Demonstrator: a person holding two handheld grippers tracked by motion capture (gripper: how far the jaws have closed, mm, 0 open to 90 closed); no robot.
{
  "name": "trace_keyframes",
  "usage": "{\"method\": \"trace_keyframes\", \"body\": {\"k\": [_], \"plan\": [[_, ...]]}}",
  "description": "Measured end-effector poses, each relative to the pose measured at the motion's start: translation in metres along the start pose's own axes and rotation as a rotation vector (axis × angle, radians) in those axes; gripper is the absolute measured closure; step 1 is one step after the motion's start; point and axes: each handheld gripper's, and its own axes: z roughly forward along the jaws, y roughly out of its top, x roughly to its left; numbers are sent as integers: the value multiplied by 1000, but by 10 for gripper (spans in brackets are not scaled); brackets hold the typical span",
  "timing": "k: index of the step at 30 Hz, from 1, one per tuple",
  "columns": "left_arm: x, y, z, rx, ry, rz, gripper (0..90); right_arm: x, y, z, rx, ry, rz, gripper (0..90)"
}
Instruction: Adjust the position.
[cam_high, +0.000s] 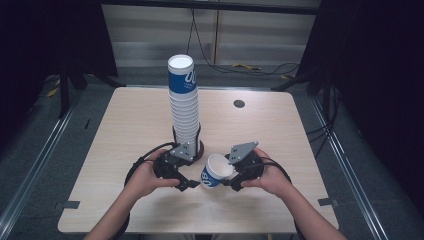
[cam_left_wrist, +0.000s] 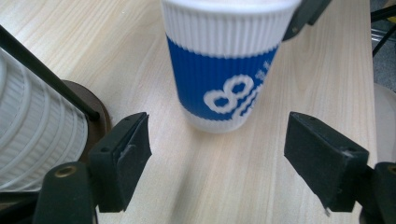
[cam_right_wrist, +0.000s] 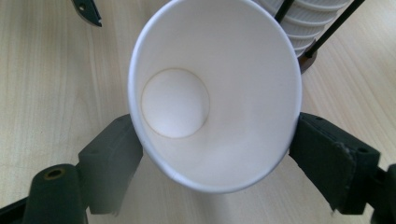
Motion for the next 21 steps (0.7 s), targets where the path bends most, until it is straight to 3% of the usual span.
{"method": "trace_keyframes", "body": {"k": [14, 21], "plan": [[1, -2, -2, -6, 3, 6, 225, 6, 4, 8, -27, 21, 5, 155], [1, -6, -6, 4, 6, -10, 225, 8, 6, 13, -33, 34, 10, 159]]}}
